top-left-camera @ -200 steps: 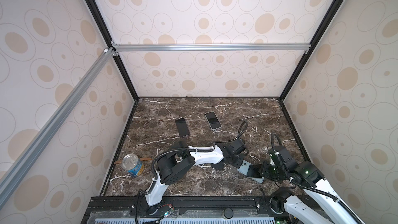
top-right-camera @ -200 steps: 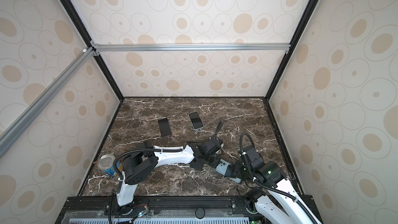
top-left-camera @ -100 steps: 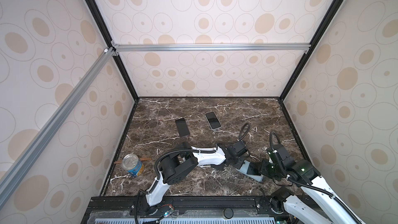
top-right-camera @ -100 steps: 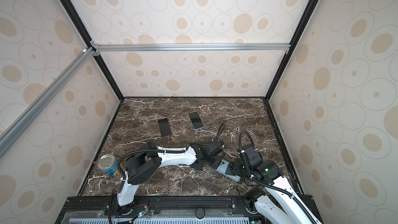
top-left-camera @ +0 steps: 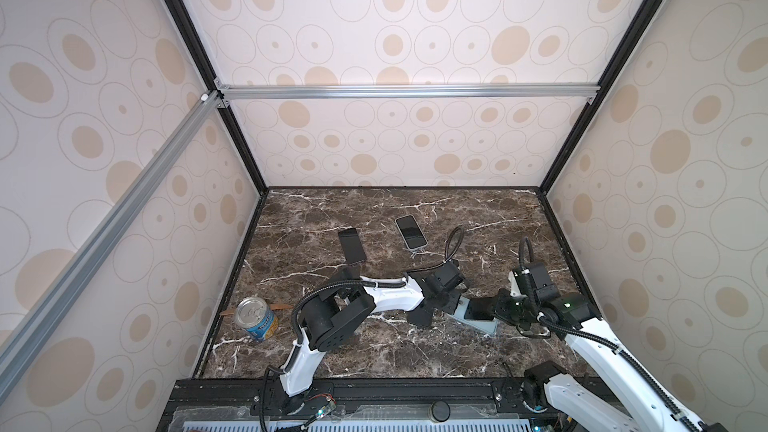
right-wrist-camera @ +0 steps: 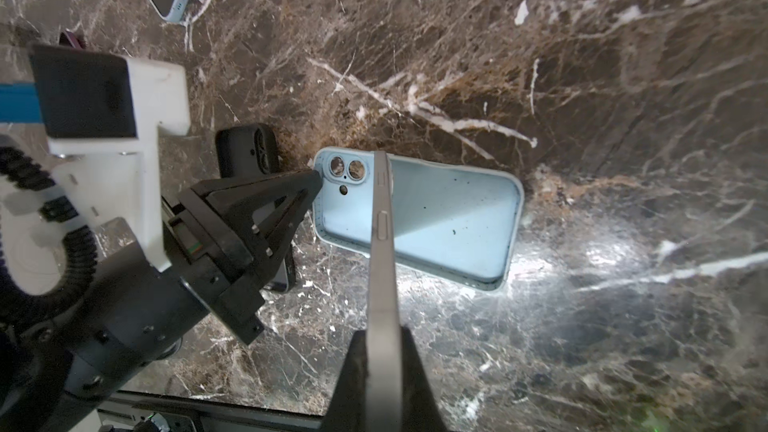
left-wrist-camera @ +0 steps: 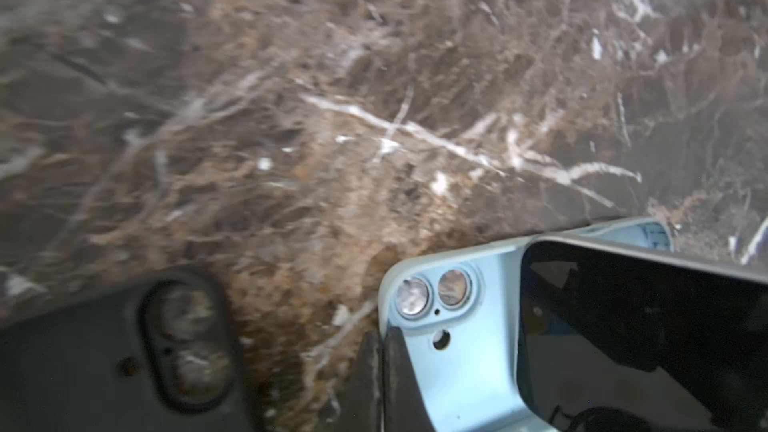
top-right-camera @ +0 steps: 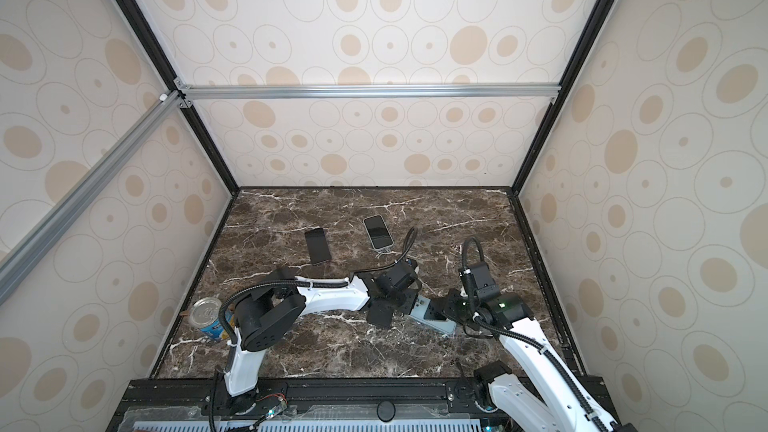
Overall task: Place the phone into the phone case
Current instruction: 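Lower the phone edge-first into the light blue case with the right gripper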
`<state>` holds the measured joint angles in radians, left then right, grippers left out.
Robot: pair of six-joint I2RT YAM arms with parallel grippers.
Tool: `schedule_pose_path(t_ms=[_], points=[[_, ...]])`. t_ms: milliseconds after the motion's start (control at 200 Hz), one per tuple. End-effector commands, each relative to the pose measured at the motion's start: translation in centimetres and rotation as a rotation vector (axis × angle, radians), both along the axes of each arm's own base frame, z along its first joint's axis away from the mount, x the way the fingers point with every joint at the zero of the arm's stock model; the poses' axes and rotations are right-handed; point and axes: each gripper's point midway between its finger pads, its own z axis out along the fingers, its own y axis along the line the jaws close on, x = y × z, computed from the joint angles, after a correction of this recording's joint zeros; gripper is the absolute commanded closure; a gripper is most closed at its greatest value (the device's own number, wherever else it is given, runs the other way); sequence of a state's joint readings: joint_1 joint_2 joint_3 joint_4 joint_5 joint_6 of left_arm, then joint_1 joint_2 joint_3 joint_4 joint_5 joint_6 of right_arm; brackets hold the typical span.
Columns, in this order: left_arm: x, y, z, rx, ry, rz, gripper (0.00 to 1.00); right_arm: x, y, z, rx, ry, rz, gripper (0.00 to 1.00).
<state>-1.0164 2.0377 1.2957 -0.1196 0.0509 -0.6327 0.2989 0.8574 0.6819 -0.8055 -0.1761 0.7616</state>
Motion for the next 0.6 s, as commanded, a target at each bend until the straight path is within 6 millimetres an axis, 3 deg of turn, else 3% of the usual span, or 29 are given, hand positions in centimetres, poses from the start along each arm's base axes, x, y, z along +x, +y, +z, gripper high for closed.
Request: schedule_pose_path(t_ms=[0,95,255,595], points=[[1.2,1.0,0.8,-0.041,0.000,0.067,1.00,0.2,0.2,-1.5,0.019,0.030,0.041,1.00],[1.1,1.0,0.4,-0.070,0.032,0.069,1.00,0.7,0.4,-1.9,0.038,0.039,0.063,1.00],[0.6,0.7,0.1,-0.119,0.072,0.067,0.92,1.0,0.7,-2.4,0.116,0.052,0.083,1.00],[-0.7,0.6,0.2,-0.198,0.127,0.066,0.84,-0.5,0.8,-4.6,0.188,0.113,0.072,1.00]])
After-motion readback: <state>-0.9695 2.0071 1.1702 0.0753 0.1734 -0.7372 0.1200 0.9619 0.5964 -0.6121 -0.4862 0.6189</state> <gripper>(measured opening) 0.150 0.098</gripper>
